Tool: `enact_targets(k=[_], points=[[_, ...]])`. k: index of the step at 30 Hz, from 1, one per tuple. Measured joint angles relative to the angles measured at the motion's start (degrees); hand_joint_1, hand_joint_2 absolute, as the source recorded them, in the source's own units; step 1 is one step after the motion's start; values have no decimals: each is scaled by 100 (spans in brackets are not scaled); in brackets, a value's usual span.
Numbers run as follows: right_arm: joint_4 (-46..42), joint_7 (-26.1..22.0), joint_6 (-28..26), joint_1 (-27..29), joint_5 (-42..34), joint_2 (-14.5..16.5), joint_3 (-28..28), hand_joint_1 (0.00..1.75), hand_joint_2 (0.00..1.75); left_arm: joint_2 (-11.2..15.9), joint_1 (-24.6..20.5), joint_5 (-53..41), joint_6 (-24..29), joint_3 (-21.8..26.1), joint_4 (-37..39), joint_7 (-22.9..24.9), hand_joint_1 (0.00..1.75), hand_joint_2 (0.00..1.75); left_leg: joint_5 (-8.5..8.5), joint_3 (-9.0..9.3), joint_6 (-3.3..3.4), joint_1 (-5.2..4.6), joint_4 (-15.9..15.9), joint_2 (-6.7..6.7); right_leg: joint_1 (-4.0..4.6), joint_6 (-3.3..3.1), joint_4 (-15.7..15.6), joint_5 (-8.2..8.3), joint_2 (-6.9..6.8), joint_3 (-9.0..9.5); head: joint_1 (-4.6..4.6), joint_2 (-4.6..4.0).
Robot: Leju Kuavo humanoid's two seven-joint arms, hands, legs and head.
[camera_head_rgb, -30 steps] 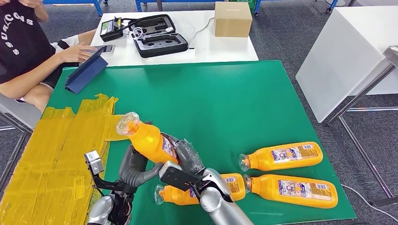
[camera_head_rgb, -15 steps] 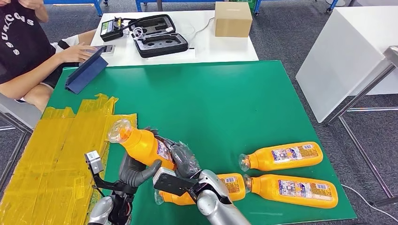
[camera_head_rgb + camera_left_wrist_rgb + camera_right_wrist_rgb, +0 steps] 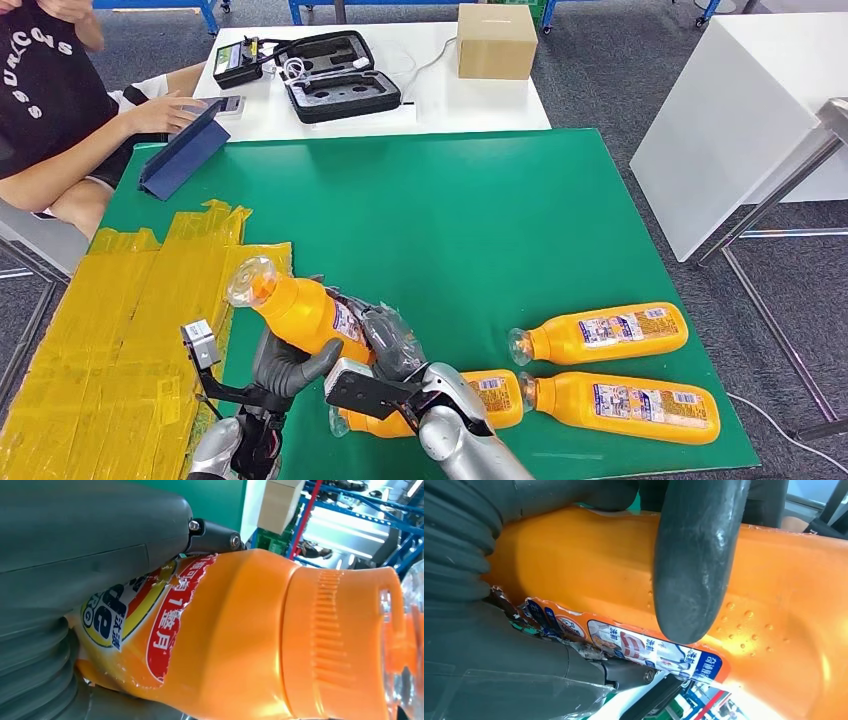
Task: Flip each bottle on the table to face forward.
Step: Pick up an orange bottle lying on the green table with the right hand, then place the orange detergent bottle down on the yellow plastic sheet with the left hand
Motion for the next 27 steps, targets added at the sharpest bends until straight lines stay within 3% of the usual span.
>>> enact_targets(k=[1, 14, 19, 27], points=[[2, 2, -15, 1, -3, 0, -1, 1, 175, -1, 0, 11, 19, 7, 0, -1, 175, 175, 0, 0, 0, 0, 0, 0, 0, 0, 0, 0, 0, 0, 0, 0], [-128, 19, -111, 23, -97, -24, -37, 0, 175, -9, 41, -335, 489, 45, -288, -90, 175, 175, 0, 0, 0, 0, 0, 0, 0, 0, 0, 0, 0, -1, -1, 0], [-624, 37, -111, 210, -251, -124, -254, 0, 175, -42, 123, -1202, 1343, 177, -760, -290, 175, 175, 0, -1, 0, 0, 0, 1, 0, 0, 0, 0, 0, -2, -2, 0], [-1751, 30, -55, 681, -257, -392, -688, 0, 175, -43, 257, -3475, 2933, 527, -1754, -618, 175, 175, 0, -6, 0, 0, 0, 0, 0, 0, 0, 0, -1, -7, -1, 0]])
